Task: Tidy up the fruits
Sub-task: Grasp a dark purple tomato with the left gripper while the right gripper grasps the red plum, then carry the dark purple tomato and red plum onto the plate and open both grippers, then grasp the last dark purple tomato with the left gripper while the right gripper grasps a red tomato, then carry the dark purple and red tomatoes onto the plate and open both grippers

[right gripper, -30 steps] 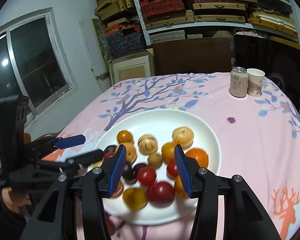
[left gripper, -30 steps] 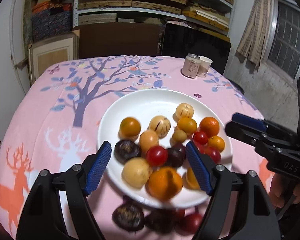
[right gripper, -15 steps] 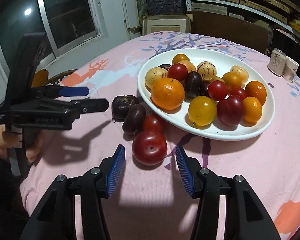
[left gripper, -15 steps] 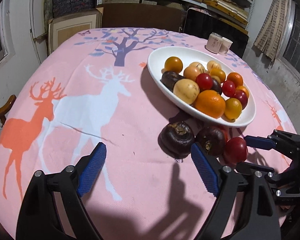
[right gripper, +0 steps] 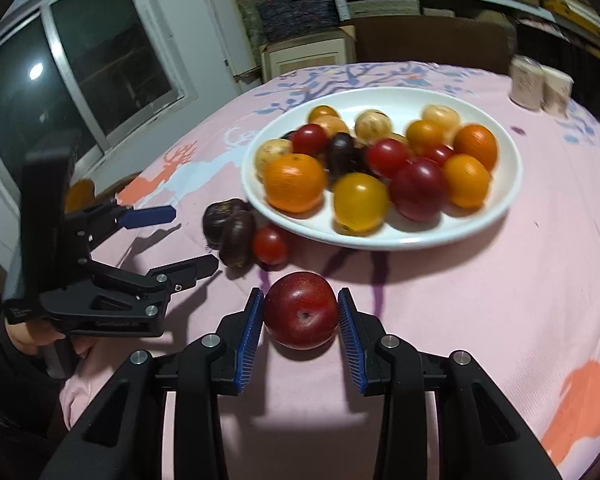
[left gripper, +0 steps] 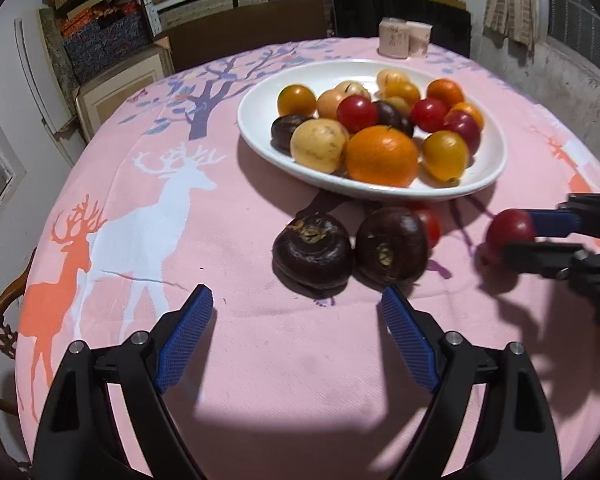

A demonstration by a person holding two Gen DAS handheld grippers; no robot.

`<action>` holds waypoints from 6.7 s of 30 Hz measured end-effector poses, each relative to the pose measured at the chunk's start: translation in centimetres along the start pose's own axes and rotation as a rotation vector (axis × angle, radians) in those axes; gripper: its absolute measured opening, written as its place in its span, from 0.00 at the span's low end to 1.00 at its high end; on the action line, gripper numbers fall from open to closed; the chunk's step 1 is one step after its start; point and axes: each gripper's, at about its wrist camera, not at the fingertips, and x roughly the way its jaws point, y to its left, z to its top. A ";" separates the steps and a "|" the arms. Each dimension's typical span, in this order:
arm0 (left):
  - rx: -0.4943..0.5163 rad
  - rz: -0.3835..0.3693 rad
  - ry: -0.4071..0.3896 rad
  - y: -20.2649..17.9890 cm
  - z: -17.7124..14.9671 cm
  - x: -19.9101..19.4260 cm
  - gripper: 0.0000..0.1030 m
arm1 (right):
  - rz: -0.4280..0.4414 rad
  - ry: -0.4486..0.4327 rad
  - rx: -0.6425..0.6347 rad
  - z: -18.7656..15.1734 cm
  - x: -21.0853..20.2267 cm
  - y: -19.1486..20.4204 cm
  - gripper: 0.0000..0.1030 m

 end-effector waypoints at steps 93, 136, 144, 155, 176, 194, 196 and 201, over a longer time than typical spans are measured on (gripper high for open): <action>-0.051 -0.125 -0.187 -0.7 10.4 -1.1 0.71 | -0.113 -0.262 0.073 10.1 -2.9 -5.3 0.57; -0.047 -0.307 -0.122 0.0 0.5 -2.2 0.37 | -0.061 -0.154 0.098 1.6 -2.8 -4.8 0.83; -0.235 -0.107 -0.131 4.3 -0.3 -2.0 0.37 | -0.276 -0.004 -0.166 2.0 1.8 2.7 0.92; -0.248 -0.146 -0.113 4.8 -0.3 -1.3 0.37 | -0.266 0.126 -0.032 3.2 5.8 5.0 0.66; -0.209 -0.157 -0.136 4.1 -0.5 -1.9 0.37 | -0.111 -0.048 0.145 0.4 0.5 2.0 0.26; -0.057 -0.160 -0.160 0.8 4.3 -4.6 0.38 | -0.131 -0.239 0.174 6.9 -6.2 -4.8 0.26; -0.052 -0.164 -0.123 1.7 2.9 -3.9 0.38 | -0.111 -0.233 0.169 6.0 -6.2 -4.8 0.26; -0.016 -0.119 -0.021 1.3 0.2 -0.2 0.44 | -0.066 -0.195 0.201 3.8 -4.8 -4.6 0.26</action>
